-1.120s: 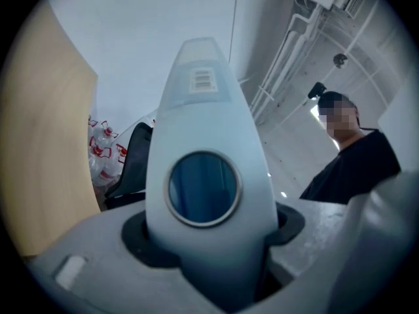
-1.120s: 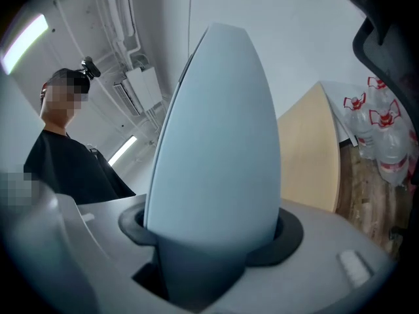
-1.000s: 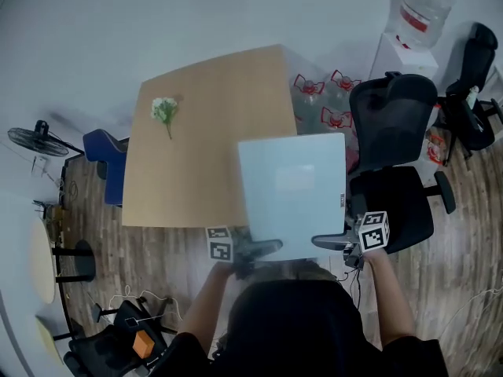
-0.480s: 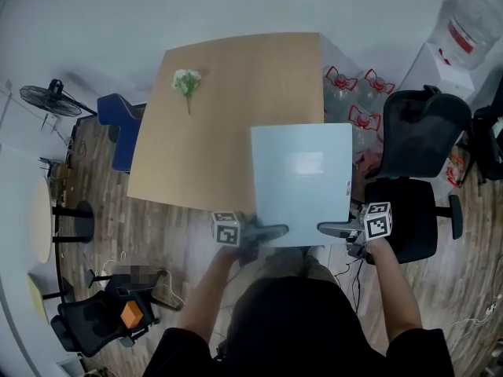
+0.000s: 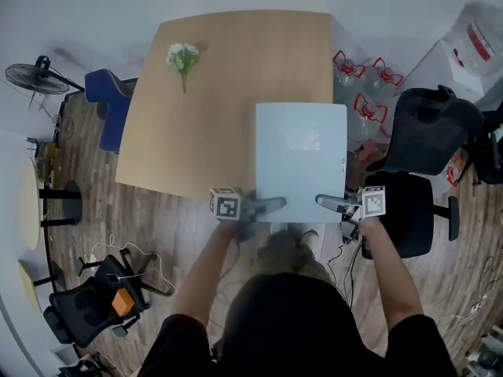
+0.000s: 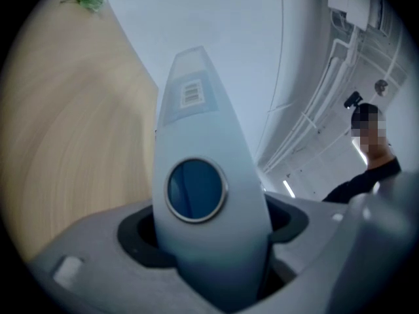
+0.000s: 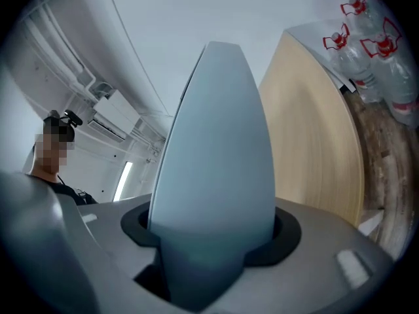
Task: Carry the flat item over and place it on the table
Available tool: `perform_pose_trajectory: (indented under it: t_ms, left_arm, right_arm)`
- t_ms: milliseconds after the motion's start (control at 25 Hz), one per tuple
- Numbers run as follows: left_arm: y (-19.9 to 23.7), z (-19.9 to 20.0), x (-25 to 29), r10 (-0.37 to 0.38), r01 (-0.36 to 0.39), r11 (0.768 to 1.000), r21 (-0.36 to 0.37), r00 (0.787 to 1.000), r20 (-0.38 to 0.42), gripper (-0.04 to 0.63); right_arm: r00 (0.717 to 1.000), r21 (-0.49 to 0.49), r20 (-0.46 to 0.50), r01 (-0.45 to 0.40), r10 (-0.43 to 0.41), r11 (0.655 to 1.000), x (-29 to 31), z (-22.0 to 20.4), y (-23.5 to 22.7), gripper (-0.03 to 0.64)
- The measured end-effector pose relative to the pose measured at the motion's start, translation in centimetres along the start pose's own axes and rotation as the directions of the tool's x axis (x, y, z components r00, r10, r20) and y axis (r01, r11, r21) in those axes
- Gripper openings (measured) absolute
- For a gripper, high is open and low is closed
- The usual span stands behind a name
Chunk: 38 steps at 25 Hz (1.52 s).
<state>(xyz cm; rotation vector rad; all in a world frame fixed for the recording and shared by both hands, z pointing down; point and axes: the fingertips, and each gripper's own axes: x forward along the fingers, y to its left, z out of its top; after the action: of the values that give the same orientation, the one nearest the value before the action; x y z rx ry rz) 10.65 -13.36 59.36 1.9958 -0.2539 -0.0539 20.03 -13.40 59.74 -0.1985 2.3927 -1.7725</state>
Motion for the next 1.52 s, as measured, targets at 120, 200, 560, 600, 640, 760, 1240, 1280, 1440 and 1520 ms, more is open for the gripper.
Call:
perform_pose_trajectory:
  t_ms: [120,200,560,600,640,760,1240,1280,1440,1520]
  left_arm:
    - [2.6,1.1,-0.2,0.005,-0.005,0.999,-0.039,1.000,0.009,0.368]
    - [4.5,1.9,-0.7,0.001,0.000,0.998,-0.062,1.000,0.013,0.370]
    - [12.6,6.9,-3.0,0.029,-0.027,0.993,-0.112,0.999,0.019,0.382]
    - [13.4,7.5,-3.2,0.035,-0.032,0.992,-0.119,0.999,0.019,0.382]
    - [14.3,7.9,-3.3,0.042,-0.040,0.991,-0.125,0.999,0.019,0.385]
    - [17.0,9.2,-3.7,0.067,-0.063,0.985,-0.160,0.998,0.019,0.390]
    - [23.6,13.6,-5.3,0.119,-0.103,0.965,-0.243,0.992,0.052,0.396]
    - [24.1,14.0,-5.5,0.124,-0.109,0.965,-0.238,0.991,0.051,0.396]
    - [25.7,15.3,-5.9,0.146,-0.131,0.966,-0.223,0.988,0.053,0.403]
    - [26.3,15.6,-6.0,0.163,-0.148,0.963,-0.225,0.986,0.046,0.403]
  right_arm:
    - [1.000,0.034,-0.004,0.009,-0.009,0.999,1.1,1.1,-2.2,0.302]
    - [1.000,0.021,-0.003,-0.002,0.002,1.000,2.4,2.2,-2.9,0.302]
    - [0.998,0.096,-0.008,0.059,-0.058,0.994,7.2,6.5,-9.8,0.302]
    - [0.998,0.106,-0.008,0.064,-0.063,0.992,7.7,7.0,-10.8,0.302]
    - [0.998,0.117,-0.008,0.067,-0.067,0.991,8.1,7.4,-11.7,0.304]
    - [0.998,0.164,-0.005,0.068,-0.068,0.984,9.4,8.6,-14.0,0.302]
    - [0.996,0.252,-0.005,0.091,-0.093,0.963,13.2,12.5,-19.5,0.305]
    - [0.995,0.257,-0.003,0.096,-0.099,0.962,13.5,12.8,-19.9,0.305]
    - [0.994,0.270,0.010,0.105,-0.112,0.957,14.3,13.8,-21.0,0.305]
    - [0.994,0.274,0.017,0.103,-0.112,0.956,14.5,14.1,-21.4,0.305]
